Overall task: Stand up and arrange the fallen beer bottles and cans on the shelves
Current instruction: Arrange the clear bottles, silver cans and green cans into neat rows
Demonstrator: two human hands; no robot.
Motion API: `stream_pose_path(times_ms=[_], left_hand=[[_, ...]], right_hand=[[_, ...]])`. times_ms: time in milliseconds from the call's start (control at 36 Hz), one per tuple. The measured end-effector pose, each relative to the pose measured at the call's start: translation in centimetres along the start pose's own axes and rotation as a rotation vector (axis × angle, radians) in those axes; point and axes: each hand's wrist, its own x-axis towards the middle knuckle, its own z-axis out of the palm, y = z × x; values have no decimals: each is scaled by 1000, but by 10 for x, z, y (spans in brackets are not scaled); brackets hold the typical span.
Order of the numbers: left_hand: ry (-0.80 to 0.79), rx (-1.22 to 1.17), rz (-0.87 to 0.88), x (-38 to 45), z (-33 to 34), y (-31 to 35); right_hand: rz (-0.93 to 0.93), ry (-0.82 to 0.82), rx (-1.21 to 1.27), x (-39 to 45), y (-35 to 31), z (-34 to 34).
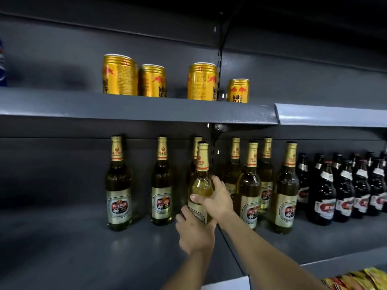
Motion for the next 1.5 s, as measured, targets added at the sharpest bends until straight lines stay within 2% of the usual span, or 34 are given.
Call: stream_pose_path(times_ms=[83, 167, 250, 306, 444, 583, 806, 972, 1278, 1417, 1500], left_hand=[[-38, -11, 41, 7, 2, -13], [-253, -115, 106, 21, 2, -34], [-415, -239, 79, 25, 3, -45], [-383, -229, 98, 21, 5, -47], [-206, -49, 149, 12, 8, -43], [-73, 94, 116, 3, 14, -31], [-163, 107, 162, 9, 7, -35], [-65, 145, 125, -1, 12, -30], [-74, 173, 131, -2, 15, -27], [-134, 177, 110, -4, 13, -26], [-176, 292, 115, -7, 3, -27]], right_hand=[[17, -106, 115, 13, 11, -3], [35, -215, 249, 18, 20, -12], [40, -218, 387, 14, 31, -18], [42, -208, 364, 5, 41, -12], [42, -73, 68, -29, 87, 20], [17, -7, -39, -33, 105, 31], [-23, 9, -93, -29, 109, 32], [-8, 0, -88, -27, 111, 31], [-12, 0, -115, -30, 107, 29], [-14, -34, -157, -34, 102, 23], [-30, -53, -192, -39, 101, 18]])
